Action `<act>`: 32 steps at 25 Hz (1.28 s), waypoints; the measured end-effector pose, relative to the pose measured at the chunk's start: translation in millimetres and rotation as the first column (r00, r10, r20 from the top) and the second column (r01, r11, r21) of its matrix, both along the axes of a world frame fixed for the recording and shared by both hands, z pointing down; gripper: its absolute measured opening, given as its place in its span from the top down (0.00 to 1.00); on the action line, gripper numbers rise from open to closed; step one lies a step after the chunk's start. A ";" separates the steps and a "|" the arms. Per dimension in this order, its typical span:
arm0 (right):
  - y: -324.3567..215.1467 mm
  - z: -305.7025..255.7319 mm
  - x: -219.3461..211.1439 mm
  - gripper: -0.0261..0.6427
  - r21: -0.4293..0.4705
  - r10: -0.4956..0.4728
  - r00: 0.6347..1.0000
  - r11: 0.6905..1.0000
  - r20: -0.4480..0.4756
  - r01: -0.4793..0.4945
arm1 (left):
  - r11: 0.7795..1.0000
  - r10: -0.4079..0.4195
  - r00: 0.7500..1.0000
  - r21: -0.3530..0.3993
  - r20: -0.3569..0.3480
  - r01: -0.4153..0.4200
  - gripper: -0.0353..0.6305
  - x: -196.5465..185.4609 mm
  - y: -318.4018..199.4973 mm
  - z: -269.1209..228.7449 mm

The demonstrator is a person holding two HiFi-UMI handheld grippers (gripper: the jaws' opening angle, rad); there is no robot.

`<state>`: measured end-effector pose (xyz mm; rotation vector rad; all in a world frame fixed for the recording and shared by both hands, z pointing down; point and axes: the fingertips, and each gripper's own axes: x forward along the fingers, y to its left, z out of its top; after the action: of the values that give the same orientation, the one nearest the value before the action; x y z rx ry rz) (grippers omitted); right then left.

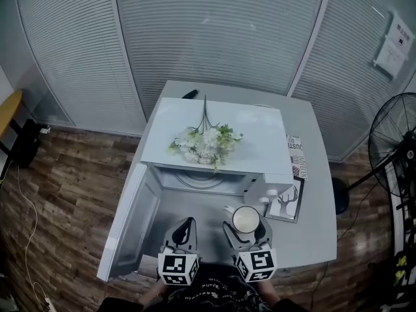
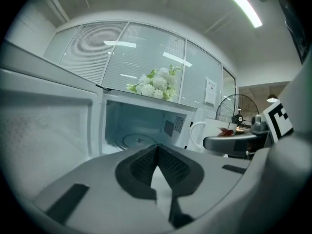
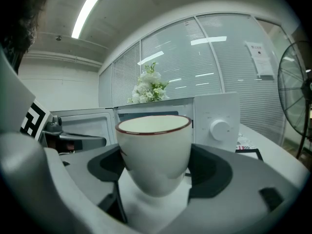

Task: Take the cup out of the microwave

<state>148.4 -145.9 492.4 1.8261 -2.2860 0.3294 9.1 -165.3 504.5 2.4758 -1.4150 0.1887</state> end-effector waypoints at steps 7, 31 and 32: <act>3.2 -6.9 1.5 0.37 0.023 0.011 1.000 1.000 0.011 -0.011 | 0.999 -0.003 1.000 0.039 0.004 0.003 0.94 2.5 -0.4 -11.2; 5.0 -10.3 -0.5 0.38 0.045 0.003 1.000 0.999 0.001 -0.004 | 0.998 -0.018 1.000 0.061 0.011 0.018 0.94 -2.2 2.1 -17.0; 5.0 -10.1 -1.2 0.38 0.044 0.002 1.000 0.999 0.001 -0.002 | 0.998 -0.020 1.000 0.062 0.011 0.019 0.94 -2.9 2.2 -17.1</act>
<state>147.3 -140.9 482.4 1.8490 -2.3101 0.2822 6.2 -163.2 487.4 2.5127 -1.4708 0.1580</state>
